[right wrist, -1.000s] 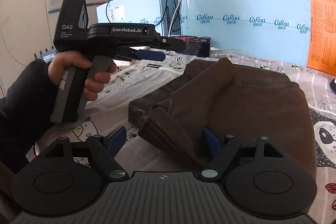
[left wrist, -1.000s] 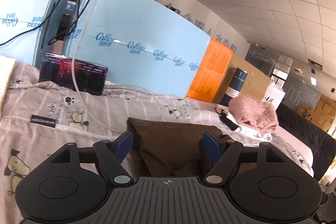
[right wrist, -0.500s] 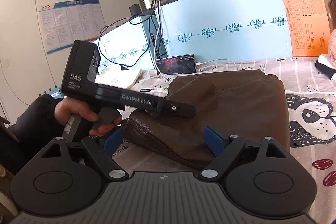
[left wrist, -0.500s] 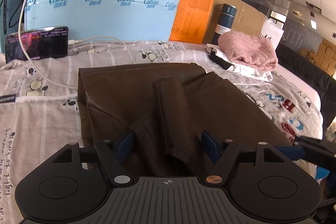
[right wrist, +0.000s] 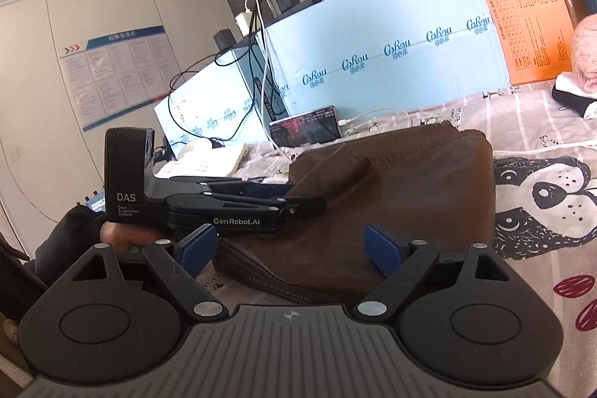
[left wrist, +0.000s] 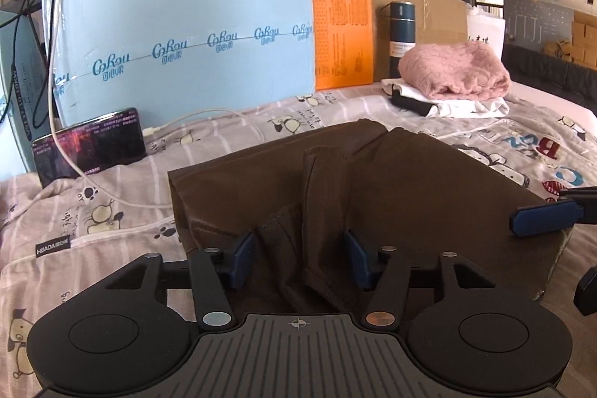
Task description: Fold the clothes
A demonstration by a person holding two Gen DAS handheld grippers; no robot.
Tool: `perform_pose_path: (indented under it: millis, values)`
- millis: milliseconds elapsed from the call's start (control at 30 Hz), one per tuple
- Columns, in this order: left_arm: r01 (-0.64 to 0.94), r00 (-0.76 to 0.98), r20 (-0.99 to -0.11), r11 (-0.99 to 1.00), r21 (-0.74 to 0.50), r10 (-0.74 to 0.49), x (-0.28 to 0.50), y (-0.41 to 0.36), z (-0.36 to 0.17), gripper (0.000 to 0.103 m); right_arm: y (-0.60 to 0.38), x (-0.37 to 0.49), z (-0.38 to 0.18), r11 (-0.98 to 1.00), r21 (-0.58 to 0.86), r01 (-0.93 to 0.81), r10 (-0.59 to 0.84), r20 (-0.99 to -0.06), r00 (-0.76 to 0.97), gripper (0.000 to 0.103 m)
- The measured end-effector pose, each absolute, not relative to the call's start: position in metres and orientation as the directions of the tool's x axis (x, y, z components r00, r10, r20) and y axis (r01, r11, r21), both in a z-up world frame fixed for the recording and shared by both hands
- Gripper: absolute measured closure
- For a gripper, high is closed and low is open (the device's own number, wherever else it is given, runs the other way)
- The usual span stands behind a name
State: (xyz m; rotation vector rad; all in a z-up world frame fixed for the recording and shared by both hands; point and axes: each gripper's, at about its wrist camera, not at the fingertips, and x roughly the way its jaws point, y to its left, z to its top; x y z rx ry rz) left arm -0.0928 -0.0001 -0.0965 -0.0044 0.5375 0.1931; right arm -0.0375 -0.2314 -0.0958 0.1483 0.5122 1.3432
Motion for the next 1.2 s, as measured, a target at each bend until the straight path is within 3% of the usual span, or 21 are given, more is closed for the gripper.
perform_pose_path:
  millis: [133,167,233,333,400,567,833,1033,1200]
  values:
    - [-0.225,0.847,-0.502,0.973,-0.040,0.176,-0.100,0.013,-0.094,0.027,-0.232,-0.040,-0.097,0.232,0.373,-0.898,0.953,-0.271,0.134,0.012]
    - [-0.245,0.850,-0.496,0.966,-0.081,0.174,-0.104,0.017,-0.092,0.025,-0.237,-0.038,-0.095,0.216,0.397,-0.892,0.963,-0.239,0.127,0.012]
    - [-0.281,0.857,-0.486,0.946,-0.162,0.171,-0.111,0.026,-0.088,0.011,-0.247,-0.029,-0.092,0.219,0.448,-0.867,0.971,-0.184,0.150,0.012]
    - [-0.340,0.857,-0.487,0.895,-0.289,0.168,-0.123,0.045,-0.087,0.008,-0.263,-0.010,-0.087,0.270,0.531,-0.804,0.962,-0.119,0.245,0.007]
    - [-0.359,0.854,-0.500,0.859,-0.366,0.144,-0.128,0.057,-0.089,0.007,-0.268,0.008,-0.088,0.362,0.575,-0.734,0.930,-0.167,0.328,0.007]
    - [-0.401,0.839,-0.537,0.767,-0.501,0.089,-0.131,0.079,-0.102,0.006,-0.266,0.043,-0.100,0.402,0.666,-0.628,0.914,-0.254,0.316,0.007]
    - [-0.308,0.877,-0.479,0.709,-0.634,-0.047,-0.126,0.088,-0.110,0.001,-0.226,0.073,-0.107,0.434,0.665,-0.608,0.891,-0.419,0.178,0.006]
    - [-0.202,0.878,-0.455,0.742,-0.639,-0.152,-0.109,0.074,-0.113,0.000,-0.202,0.079,-0.108,0.381,0.671,-0.636,0.903,-0.419,0.099,0.003]
    - [-0.155,0.883,-0.445,0.799,-0.581,-0.152,-0.102,0.058,-0.115,0.001,-0.203,0.078,-0.110,0.338,0.689,-0.641,0.917,-0.396,0.058,0.005]
